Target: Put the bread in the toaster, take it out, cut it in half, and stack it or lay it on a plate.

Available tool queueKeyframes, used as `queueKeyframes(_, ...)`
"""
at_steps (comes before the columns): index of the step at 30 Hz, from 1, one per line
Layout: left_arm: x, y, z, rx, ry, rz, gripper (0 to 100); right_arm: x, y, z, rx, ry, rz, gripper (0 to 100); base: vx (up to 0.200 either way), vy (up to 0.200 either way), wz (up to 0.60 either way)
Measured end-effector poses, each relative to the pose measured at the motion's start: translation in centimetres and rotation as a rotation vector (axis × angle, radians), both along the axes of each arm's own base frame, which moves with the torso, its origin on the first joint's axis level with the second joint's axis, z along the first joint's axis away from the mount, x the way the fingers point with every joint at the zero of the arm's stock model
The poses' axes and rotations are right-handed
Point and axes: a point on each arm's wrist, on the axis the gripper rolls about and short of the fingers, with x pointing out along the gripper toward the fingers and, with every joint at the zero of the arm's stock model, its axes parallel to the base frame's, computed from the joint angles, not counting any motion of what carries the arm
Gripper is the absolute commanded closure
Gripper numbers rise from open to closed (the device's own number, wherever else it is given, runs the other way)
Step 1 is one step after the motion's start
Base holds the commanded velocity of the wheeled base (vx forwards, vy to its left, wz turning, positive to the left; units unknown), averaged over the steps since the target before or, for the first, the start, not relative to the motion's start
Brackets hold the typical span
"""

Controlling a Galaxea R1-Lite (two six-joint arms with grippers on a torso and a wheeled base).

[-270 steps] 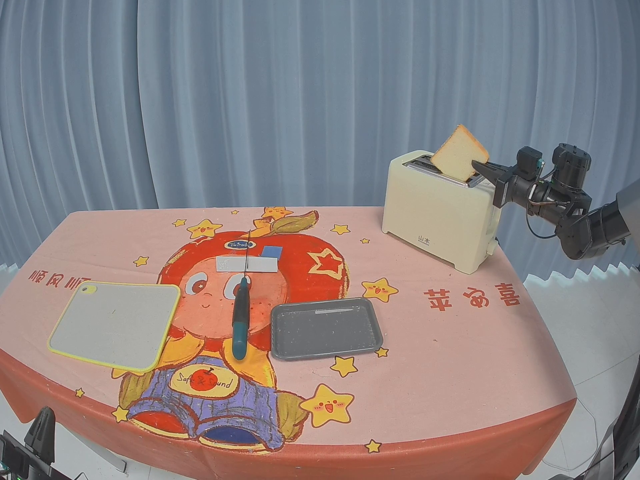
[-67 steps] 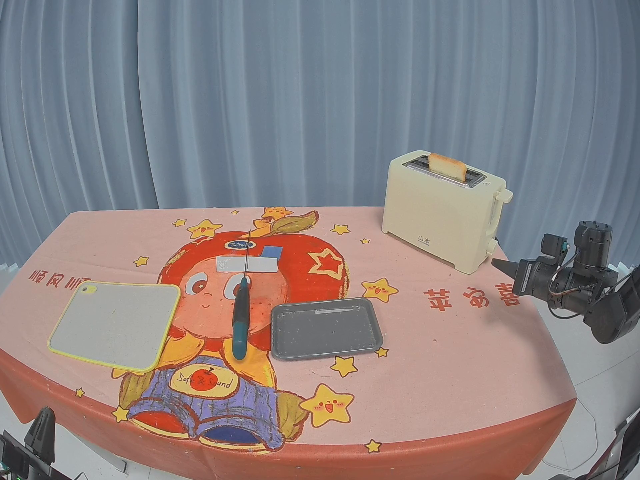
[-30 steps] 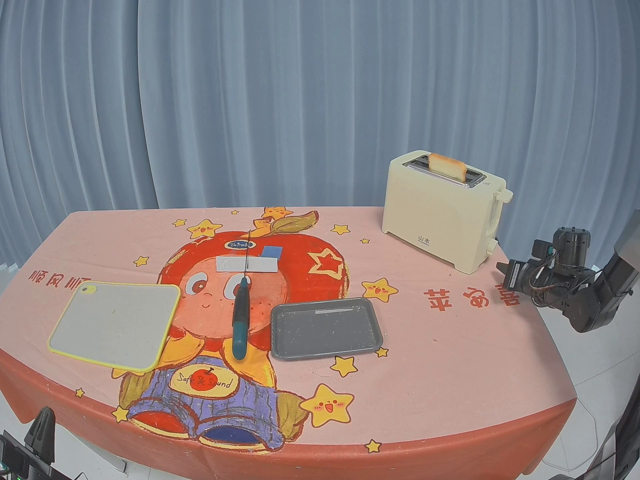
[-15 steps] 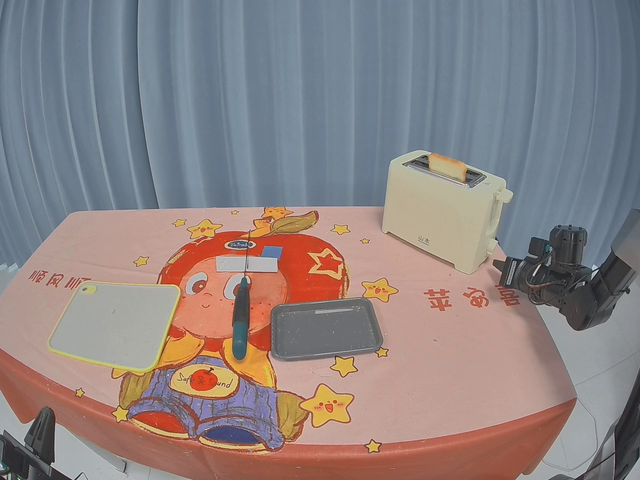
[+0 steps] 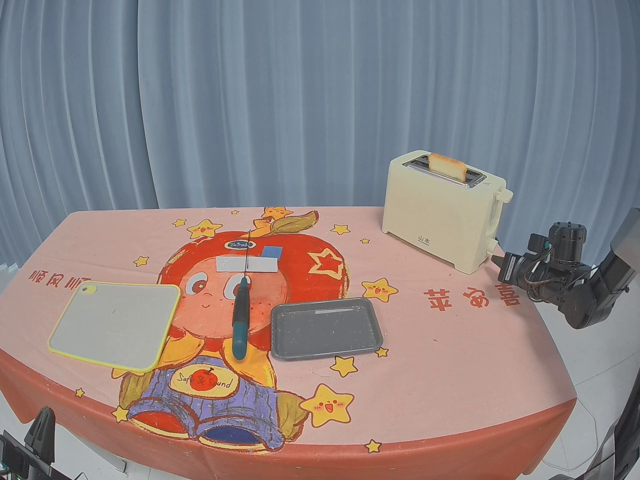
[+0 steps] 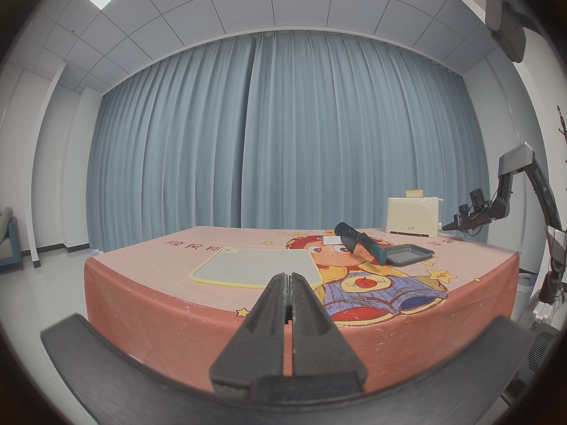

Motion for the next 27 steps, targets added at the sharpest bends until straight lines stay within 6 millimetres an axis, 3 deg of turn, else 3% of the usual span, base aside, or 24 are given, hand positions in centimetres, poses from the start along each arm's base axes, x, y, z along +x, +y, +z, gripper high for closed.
queueKeyframes(27, 0.0, 0.0, 0.0, 0.0, 0.0, 0.0, 100, 0.76, -0.3, -0.63, 0.0, 0.009, -0.011, 100, 0.0, 0.0, 0.0)
